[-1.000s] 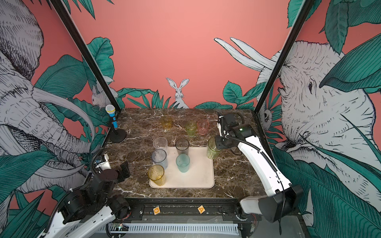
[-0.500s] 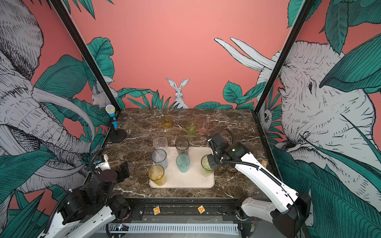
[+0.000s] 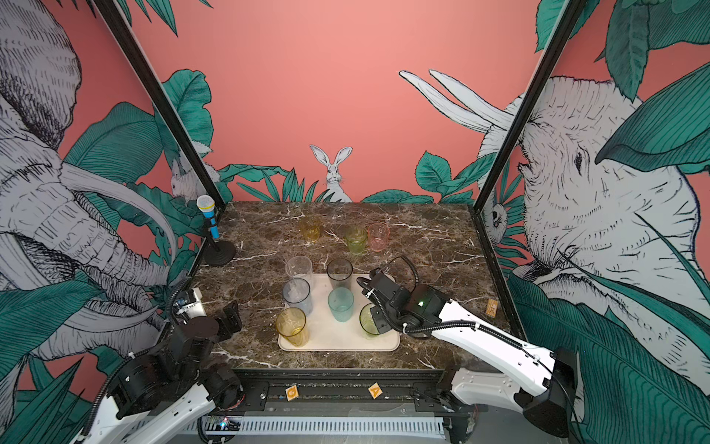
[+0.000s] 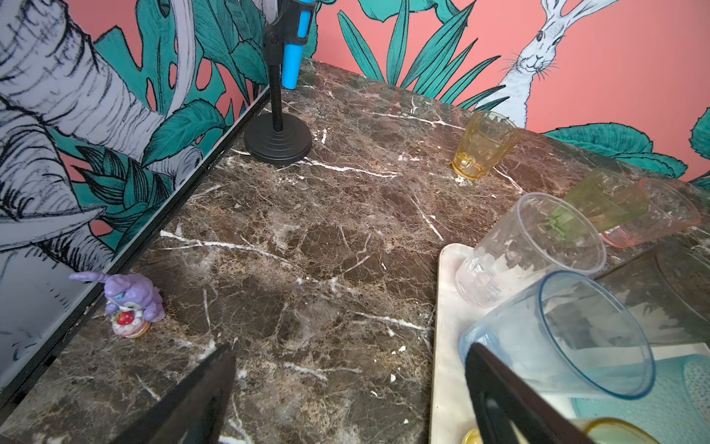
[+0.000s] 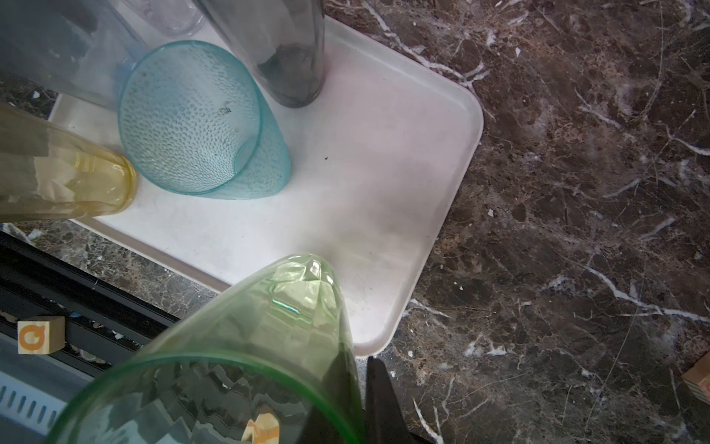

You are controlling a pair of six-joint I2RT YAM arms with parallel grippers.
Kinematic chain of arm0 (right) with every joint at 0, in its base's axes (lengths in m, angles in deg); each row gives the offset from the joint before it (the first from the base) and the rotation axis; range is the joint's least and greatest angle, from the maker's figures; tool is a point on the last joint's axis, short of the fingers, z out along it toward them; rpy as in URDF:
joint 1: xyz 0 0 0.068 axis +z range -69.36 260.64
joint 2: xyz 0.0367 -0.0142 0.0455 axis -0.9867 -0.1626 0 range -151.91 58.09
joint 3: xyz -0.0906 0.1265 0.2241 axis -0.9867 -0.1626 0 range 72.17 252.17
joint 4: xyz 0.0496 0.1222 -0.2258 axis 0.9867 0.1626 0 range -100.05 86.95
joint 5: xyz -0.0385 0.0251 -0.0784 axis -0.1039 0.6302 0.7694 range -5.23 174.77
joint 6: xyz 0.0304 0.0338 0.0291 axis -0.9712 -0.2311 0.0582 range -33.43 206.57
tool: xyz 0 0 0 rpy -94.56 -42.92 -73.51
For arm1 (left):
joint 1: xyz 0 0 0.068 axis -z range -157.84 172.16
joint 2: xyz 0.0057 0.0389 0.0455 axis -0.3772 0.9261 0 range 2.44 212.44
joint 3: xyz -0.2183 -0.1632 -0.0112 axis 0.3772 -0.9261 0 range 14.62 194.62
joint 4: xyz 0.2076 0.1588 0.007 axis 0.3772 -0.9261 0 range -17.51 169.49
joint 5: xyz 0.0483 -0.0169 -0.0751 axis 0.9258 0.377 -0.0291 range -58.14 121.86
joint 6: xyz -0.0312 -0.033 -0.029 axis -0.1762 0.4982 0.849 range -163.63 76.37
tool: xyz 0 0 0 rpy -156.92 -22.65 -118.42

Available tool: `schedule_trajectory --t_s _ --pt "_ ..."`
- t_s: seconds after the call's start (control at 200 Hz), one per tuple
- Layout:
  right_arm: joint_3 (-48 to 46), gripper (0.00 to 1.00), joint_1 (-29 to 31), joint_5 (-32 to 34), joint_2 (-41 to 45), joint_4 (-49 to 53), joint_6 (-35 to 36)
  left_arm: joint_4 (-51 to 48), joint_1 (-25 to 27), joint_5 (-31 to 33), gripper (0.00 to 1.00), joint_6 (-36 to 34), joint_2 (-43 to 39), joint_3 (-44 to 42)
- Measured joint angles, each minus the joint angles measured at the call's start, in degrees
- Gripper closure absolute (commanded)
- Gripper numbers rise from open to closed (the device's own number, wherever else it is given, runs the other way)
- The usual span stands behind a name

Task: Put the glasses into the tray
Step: 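Lower the tall green cup onto the tray's near corner beside the teal cup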

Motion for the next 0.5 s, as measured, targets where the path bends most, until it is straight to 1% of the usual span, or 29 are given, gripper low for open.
schedule_trajectory --t_s 0.275,0.5 --pt "-0.02 1.0 6.08 2.64 -3.89 -3.28 -3.06 0.0 0.0 0.0 0.06 0.0 0.0 0.0" --pt "-0.02 1.0 8.44 3.28 -7.52 -5.14 -4.02 0.02 -0.02 -0.02 0.06 0.0 0.0 0.0"
